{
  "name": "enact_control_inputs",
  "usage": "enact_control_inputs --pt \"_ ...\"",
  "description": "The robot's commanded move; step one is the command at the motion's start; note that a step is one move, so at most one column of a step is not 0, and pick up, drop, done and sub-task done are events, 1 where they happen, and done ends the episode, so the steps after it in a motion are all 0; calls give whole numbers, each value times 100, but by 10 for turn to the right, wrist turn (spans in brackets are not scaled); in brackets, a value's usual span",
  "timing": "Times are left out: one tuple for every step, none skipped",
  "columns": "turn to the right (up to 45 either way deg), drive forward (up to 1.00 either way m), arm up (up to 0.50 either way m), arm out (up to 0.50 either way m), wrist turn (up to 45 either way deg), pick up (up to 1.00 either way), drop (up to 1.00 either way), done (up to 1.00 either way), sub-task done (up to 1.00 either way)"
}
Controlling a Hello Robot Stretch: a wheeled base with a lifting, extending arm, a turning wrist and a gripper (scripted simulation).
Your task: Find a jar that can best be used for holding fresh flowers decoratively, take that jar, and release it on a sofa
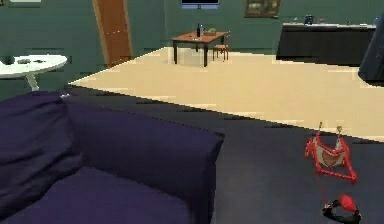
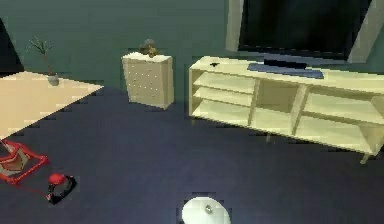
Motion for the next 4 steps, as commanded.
enact_control_inputs --pt "-450 0 0 0 0 0 0 0 0" --pt "-450 0 0 0 0 0 0 0 0" --pt "-450 0 0 0 0 0 0 0 0" --pt "-240 0 0 0 0 0 0 0 0"
